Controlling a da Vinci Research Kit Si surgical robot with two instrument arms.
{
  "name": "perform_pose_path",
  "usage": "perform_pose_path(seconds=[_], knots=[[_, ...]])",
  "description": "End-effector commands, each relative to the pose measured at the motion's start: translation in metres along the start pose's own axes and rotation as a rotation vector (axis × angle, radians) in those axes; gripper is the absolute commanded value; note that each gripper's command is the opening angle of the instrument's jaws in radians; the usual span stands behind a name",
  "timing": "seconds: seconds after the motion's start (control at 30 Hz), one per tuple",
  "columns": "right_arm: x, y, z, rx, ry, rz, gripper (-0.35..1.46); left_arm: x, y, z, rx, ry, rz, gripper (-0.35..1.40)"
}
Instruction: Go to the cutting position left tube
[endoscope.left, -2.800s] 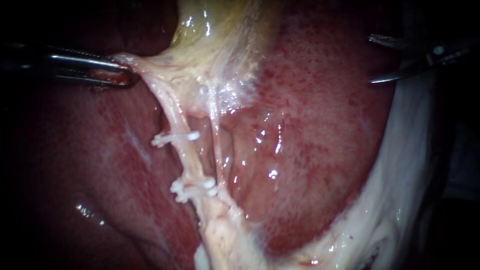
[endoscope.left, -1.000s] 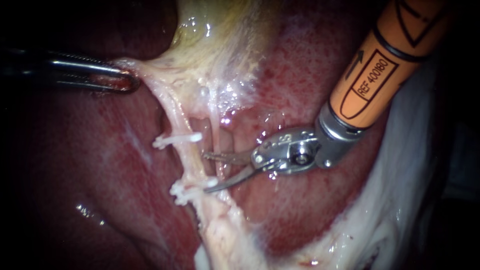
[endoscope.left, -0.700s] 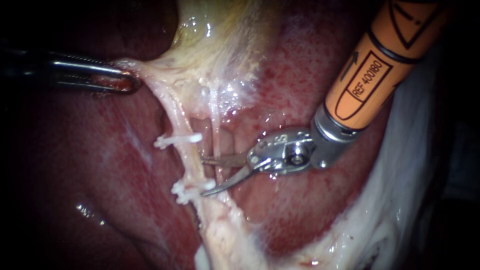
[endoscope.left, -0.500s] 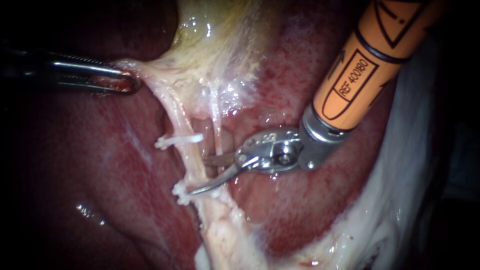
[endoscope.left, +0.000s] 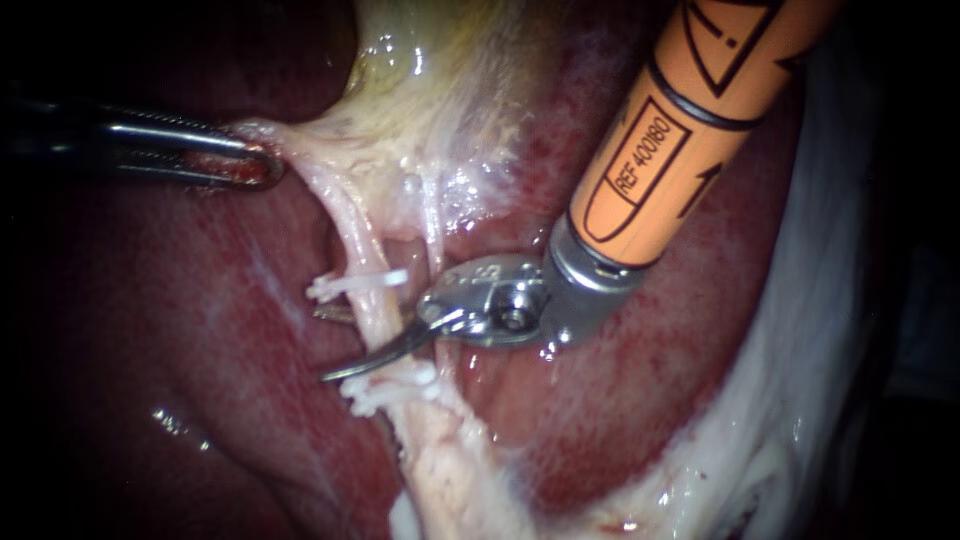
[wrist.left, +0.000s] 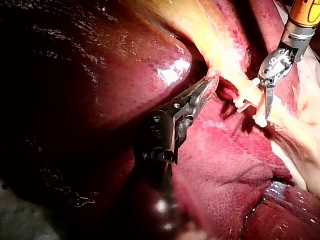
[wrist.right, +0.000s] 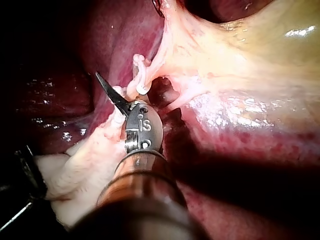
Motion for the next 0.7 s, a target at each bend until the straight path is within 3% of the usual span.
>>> perform_pose_path(seconds=[0.03, 0.2, 0.5, 0.7], knots=[[0.0003, -0.0001, 0.0002, 0.003, 0.008, 0.000, 1.45, 0.0000, 0.0000, 0.0000, -0.001, -0.001, 0.000, -0.35], [0.0011, -0.0009, 0.0005, 0.019, 0.029, 0.013, 1.45, 0.0000, 0.0000, 0.0000, -0.001, 0.000, 0.000, -0.35], [0.0040, -0.0037, 0.0002, 0.064, 0.060, 0.046, 1.45, -0.0002, 0.0000, 0.0002, -0.003, -0.001, 0.001, -0.35], [0.0041, -0.0038, 0.0002, 0.068, 0.061, 0.057, 1.45, -0.0002, 0.0000, 0.0003, -0.002, -0.001, 0.001, -0.35]])
